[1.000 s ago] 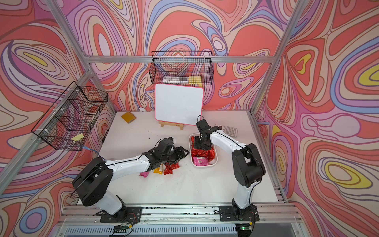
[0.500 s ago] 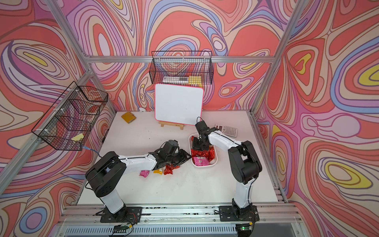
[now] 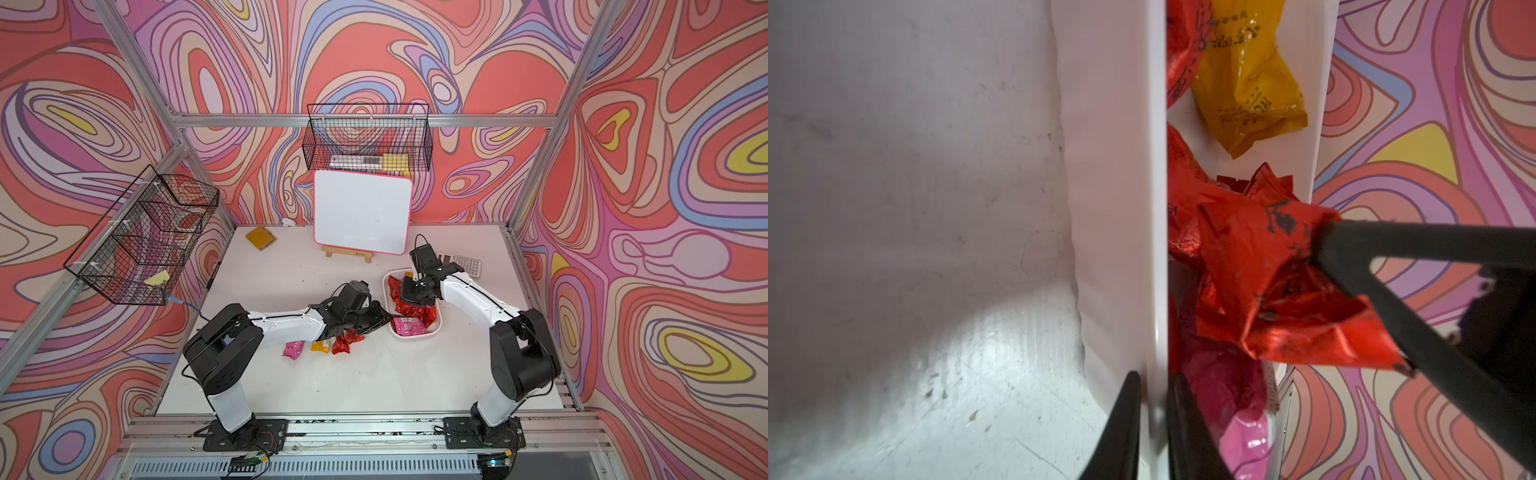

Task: Take the tea bags out of the storage box
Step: Pick up the tea bag from the storage box, then place the tea bag at the center of the board.

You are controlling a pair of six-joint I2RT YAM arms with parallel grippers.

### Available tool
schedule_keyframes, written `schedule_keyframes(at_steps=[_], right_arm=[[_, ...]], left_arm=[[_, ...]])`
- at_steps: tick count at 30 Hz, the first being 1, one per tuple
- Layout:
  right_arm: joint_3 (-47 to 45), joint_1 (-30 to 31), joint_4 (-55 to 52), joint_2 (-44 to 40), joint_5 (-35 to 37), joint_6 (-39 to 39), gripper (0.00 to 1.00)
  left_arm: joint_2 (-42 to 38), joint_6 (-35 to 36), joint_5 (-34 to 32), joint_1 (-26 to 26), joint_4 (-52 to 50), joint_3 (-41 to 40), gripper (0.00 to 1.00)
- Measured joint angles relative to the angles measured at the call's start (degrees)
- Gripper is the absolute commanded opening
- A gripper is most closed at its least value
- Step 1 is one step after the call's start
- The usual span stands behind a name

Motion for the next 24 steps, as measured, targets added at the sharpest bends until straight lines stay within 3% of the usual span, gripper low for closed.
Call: schedule_keyframes(at_steps=[6, 9, 12, 16, 20, 24], right_arm=[[-2.8, -0.2, 1.2, -5.8, 0.6, 0.0, 0.01], [-3.2, -0.2, 1.4, -8.6, 0.8, -0.1, 0.02], [-3.2, 0.0, 2.5, -10.7, 0.8, -0.1, 0.02], [-2.5, 2.0, 3.8, -10.9, 1.6, -0.3, 0.01], [0.1, 7.1, 5.9, -8.8, 3.2, -0.8, 0.01], [2.1, 12.6, 9.4, -4.3, 4.5, -1.0, 0.01]], left_arm=[[0.8, 2.8, -0.7, -1.2, -3.5, 2.9, 0.16], [0.9, 3.6, -1.6, -1.5, -4.5, 3.2, 0.24], [0.3, 4.2, -3.4, -1.6, -5.4, 3.2, 0.39], [-5.8, 5.5, -10.1, -1.6, -8.1, 1.3, 0.51], [-15.8, 5.4, -19.2, -1.4, -11.5, -0.7, 0.54], [-24.9, 0.9, -29.4, 0.2, -20.1, -1.4, 0.54]])
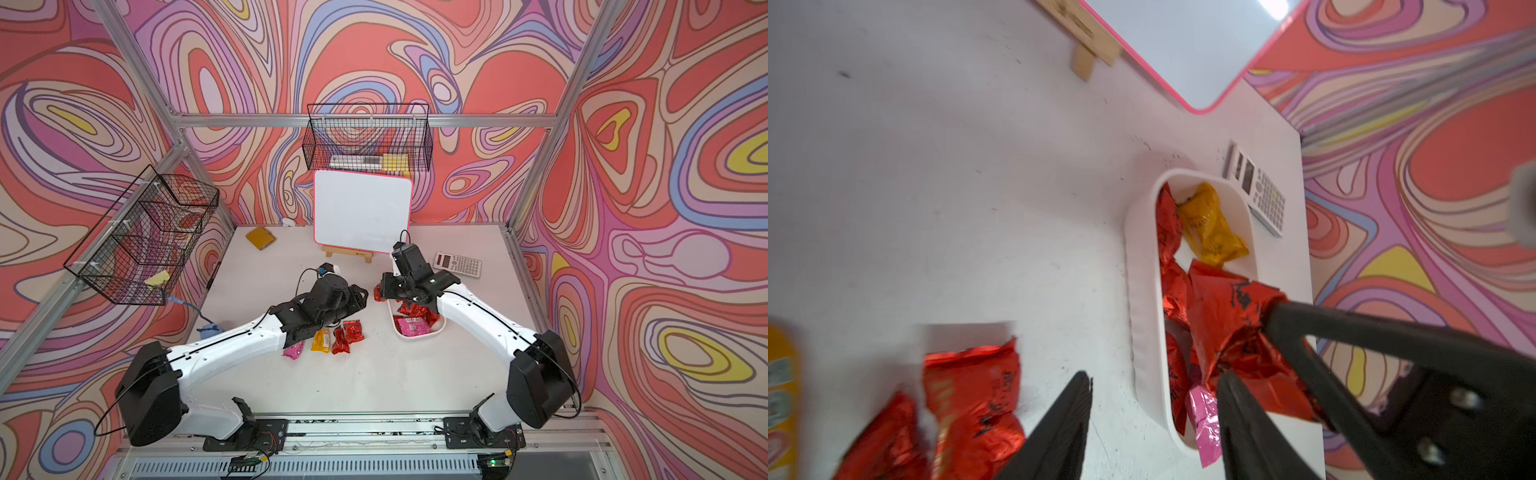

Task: Take the tea bags out of the storage box
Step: Place the tea bag at the center of the board.

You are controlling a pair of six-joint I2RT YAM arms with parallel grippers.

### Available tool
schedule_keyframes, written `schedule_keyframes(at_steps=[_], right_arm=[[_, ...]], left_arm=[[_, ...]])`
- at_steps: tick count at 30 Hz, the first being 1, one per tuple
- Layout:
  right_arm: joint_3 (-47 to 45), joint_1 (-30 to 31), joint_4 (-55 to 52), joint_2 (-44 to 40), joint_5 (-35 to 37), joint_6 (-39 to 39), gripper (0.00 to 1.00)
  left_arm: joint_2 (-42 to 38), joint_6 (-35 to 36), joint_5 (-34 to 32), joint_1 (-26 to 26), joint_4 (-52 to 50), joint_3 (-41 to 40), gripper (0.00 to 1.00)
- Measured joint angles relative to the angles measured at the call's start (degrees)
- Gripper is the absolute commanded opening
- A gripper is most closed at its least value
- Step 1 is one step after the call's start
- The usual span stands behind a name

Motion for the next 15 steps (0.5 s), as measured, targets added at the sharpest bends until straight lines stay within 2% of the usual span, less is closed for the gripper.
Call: schedule_keyframes(at_steps=[4, 10, 12, 15], right_arm=[[2.2, 3.8, 2.0, 8.0, 0.6, -0.3, 0.02], [3.3, 6.1, 1.4, 18.1, 1.0, -1.2, 0.04], [3.3, 6.4, 0.7, 19.5, 1.4, -1.6, 0.12], [3.3, 6.6, 0.3, 19.9, 2.1, -1.8, 0.31]], left_arm=[[-6.2, -5.6, -7.8, 2.4, -7.7, -4.6, 0.53], [-11.5, -9.9, -11.9, 4.0, -14.1, -11.8, 0.53], [-12.4, -10.5, -12.3, 4.4, -14.8, -12.8, 0.53], [-13.2, -10.7, -12.3, 4.7, -14.6, -13.8, 0.53]])
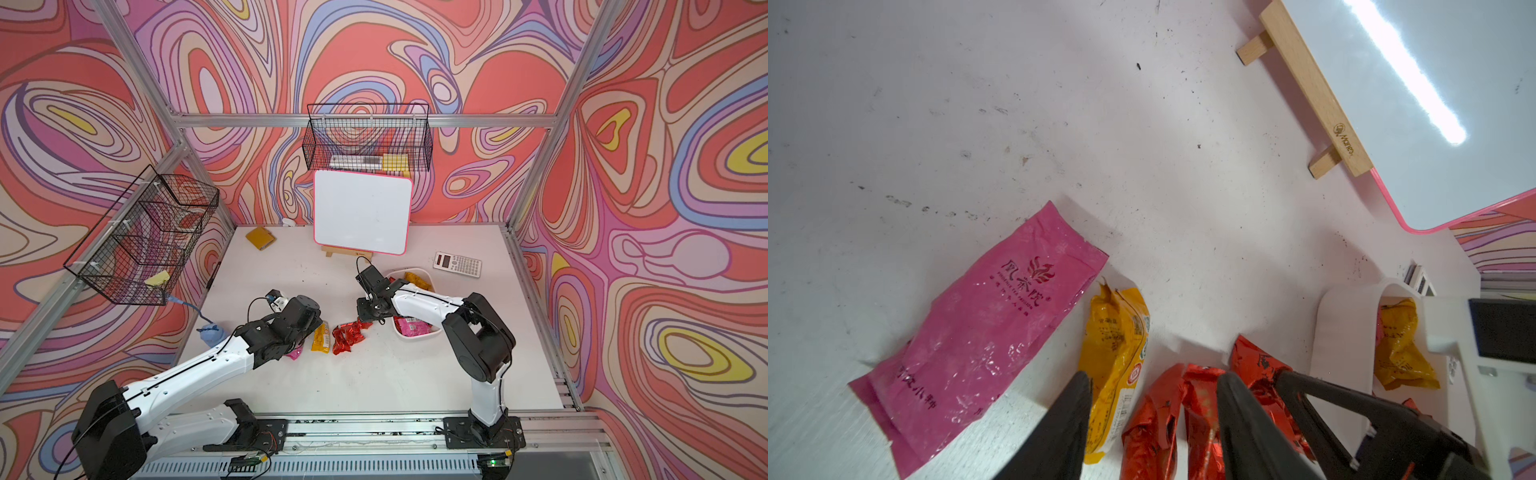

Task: Take the tea bags out of the storage box
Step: Place the tea bag at the center of the board, then pick up the tea bag from the storage box.

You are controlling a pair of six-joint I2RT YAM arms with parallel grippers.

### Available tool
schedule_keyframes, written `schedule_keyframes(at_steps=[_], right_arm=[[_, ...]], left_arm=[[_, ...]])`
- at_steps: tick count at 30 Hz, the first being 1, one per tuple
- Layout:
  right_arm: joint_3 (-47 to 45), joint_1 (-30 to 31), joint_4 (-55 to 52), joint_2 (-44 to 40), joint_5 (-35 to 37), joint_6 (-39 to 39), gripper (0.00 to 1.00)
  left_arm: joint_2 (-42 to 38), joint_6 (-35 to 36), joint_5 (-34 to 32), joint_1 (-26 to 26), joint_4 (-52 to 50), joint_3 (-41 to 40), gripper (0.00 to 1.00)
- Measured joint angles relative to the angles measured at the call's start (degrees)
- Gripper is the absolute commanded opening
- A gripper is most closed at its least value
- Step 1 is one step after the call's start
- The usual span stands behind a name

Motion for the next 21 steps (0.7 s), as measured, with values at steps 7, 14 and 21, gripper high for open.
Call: schedule_keyframes(at_steps=[7, 14, 21], right_arm=[[0.0, 0.0, -2.3, -2.4, 2.3, -1.5, 0.47], [1.0, -1.7, -5.5, -12.2, 8.2, -3.2, 0.51], [1.9, -10.7, -7.8, -8.9, 8.0, -3.0, 0.51]], left_arm=[[1.0, 3.9, 3.9, 0.1, 6.5, -0.8, 0.54], [6.2, 8.6, 12.2, 0.1, 18.4, -0.9, 0.55], [9.2, 9.9, 17.8, 0.3, 24.5, -0.9, 0.56]])
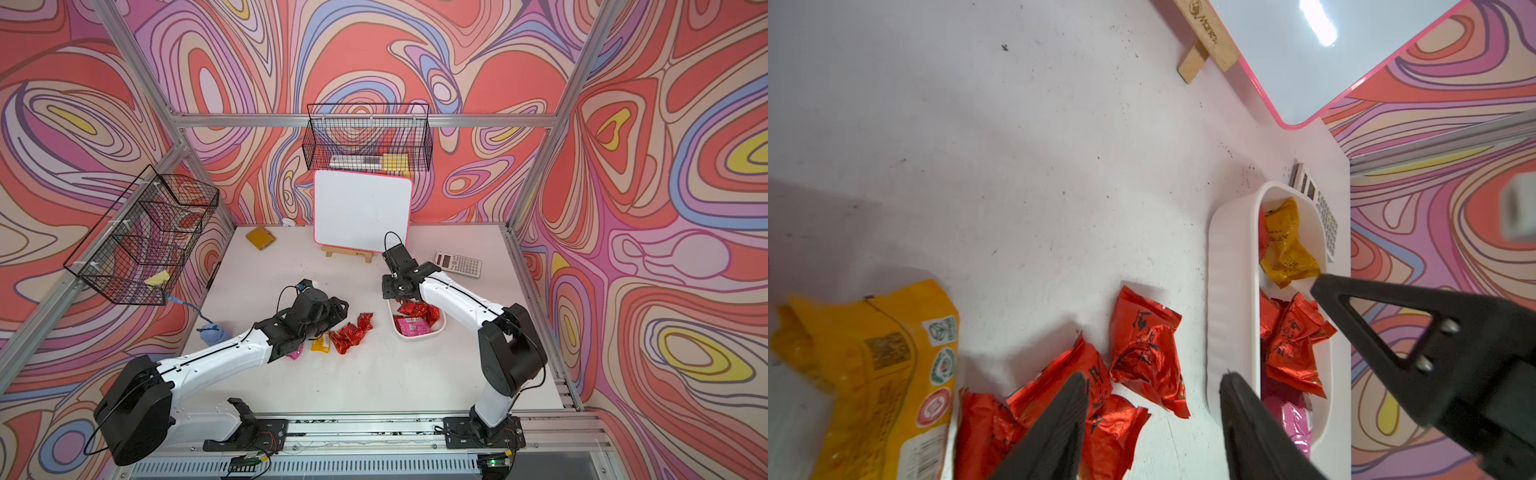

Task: Take the tea bags out of the storage box
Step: Pick up the tea bag from the storage box.

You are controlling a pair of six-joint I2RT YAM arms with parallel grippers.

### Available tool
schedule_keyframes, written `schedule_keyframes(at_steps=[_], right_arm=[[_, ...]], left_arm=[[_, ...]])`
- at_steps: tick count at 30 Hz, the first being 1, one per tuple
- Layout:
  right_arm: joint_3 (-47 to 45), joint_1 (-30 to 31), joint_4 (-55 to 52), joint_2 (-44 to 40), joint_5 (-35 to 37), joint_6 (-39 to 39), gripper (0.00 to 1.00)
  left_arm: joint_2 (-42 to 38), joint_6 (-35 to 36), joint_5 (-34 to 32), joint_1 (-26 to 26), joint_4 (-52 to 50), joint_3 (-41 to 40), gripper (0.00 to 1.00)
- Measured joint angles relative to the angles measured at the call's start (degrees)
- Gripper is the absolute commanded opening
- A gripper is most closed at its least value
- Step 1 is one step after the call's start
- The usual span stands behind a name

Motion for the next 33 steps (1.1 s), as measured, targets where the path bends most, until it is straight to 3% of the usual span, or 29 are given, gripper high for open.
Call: schedule_keyframes(at_steps=[4, 13, 18, 25, 33], right_arm=[[3.0, -3.6, -1.7, 6.1, -1.8, -0.9, 0.51], [10.8, -4.4, -3.5, 15.3, -3.9, -4.0, 0.48], [12.2, -4.7, -4.0, 17.8, -3.7, -5.0, 0.38], [12.3, -4.7, -4.2, 18.5, -3.1, -6.5, 0.16], [10.6, -4.7, -4.6, 16.4, -3.0, -7.1, 0.10]], left_arm=[[0.6, 0.5, 1.8, 0.1, 2.2, 0.0, 0.57], [2.6, 1.4, 4.4, 0.2, 4.2, 0.3, 0.57], [3.0, 1.5, 5.2, 0.3, 4.2, 0.4, 0.57], [3.1, 1.7, 5.8, 0.5, 4.2, 0.6, 0.56], [3.0, 1.7, 5.8, 0.6, 4.1, 0.6, 0.55]])
